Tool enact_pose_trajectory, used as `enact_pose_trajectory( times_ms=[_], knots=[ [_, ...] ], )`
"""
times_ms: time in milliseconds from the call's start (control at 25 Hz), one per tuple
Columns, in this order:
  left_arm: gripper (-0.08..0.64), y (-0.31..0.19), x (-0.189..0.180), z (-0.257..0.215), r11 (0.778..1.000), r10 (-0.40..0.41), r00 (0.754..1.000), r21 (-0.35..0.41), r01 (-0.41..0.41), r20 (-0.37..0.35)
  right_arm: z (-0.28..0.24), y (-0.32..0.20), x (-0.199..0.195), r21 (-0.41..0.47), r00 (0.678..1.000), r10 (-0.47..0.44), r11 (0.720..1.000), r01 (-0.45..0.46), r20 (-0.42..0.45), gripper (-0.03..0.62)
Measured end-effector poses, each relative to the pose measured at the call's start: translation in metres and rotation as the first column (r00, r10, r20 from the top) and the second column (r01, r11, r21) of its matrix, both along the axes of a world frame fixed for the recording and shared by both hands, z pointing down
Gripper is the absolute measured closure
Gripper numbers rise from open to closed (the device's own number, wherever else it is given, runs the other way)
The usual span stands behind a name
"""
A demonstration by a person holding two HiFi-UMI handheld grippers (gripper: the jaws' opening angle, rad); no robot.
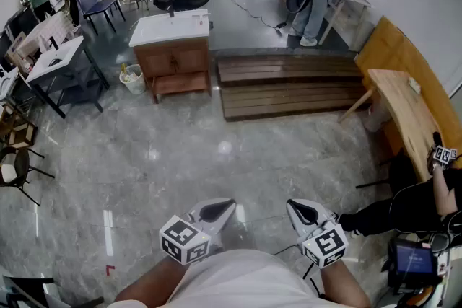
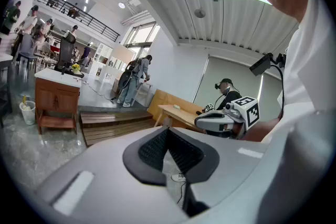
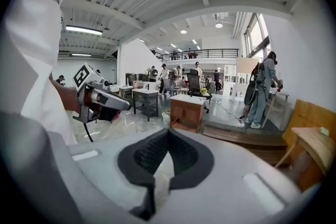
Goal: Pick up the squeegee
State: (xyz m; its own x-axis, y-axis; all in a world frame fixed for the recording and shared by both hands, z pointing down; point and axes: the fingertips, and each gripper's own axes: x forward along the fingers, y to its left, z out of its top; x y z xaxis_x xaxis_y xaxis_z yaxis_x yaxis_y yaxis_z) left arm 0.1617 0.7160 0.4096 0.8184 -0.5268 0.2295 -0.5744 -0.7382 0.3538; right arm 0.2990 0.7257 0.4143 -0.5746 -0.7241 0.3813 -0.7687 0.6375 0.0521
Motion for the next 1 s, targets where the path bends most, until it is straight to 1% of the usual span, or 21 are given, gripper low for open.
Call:
enact_pose_trajectory(
  times_ms=[120, 280, 400, 480, 560, 640, 760, 880, 1000],
  knots=[
    [0.558, -0.032, -0.032, 0.002, 1.000, -0.010, 1.000, 0.000, 0.010, 0.009, 0.001, -0.036, -0.032, -0.003, 1.000, -0.005, 1.000, 0.005, -0.002, 0.591],
    [0.558, -0.062, -0.075, 0.006, 1.000, -0.021, 0.999, 0.006, 0.021, 0.024, 0.008, -0.075, -0.078, -0.010, 1.000, -0.027, 1.000, 0.027, 0.002, 0.591],
    [0.558, -0.085, -0.112, 0.012, 0.998, -0.065, 0.997, -0.006, 0.065, 0.041, 0.014, -0.100, -0.115, -0.020, 0.998, -0.062, 0.998, 0.062, -0.009, 0.591],
    [0.558, -0.100, -0.130, 0.014, 0.996, -0.090, 0.995, -0.008, 0.091, 0.046, 0.017, -0.116, -0.134, -0.042, 0.997, -0.071, 0.997, 0.072, 0.016, 0.591],
    [0.558, -0.114, -0.145, 0.017, 0.993, -0.121, 0.992, -0.002, 0.121, 0.042, 0.021, -0.135, -0.146, -0.038, 0.996, -0.087, 0.995, 0.088, 0.022, 0.591],
    [0.558, -0.132, -0.158, 0.020, 0.987, -0.160, 0.987, -0.006, 0.161, 0.024, 0.022, -0.159, -0.155, -0.018, 0.994, -0.107, 0.994, 0.107, 0.007, 0.589],
    [0.558, -0.164, -0.171, 0.018, 0.979, -0.206, 0.979, -0.004, 0.206, -0.004, 0.026, -0.204, -0.165, -0.019, 0.990, -0.141, 0.990, 0.140, -0.006, 0.552],
    [0.546, -0.207, -0.179, 0.023, 0.968, -0.250, 0.968, -0.004, 0.250, 0.019, 0.030, -0.259, -0.173, -0.009, 0.985, -0.175, 0.985, 0.175, 0.002, 0.543],
    [0.529, -0.263, -0.183, 0.025, 0.958, -0.284, 0.957, -0.016, 0.286, 0.054, 0.030, -0.324, -0.177, 0.005, 0.979, -0.202, 0.979, 0.202, 0.015, 0.531]
  ],
)
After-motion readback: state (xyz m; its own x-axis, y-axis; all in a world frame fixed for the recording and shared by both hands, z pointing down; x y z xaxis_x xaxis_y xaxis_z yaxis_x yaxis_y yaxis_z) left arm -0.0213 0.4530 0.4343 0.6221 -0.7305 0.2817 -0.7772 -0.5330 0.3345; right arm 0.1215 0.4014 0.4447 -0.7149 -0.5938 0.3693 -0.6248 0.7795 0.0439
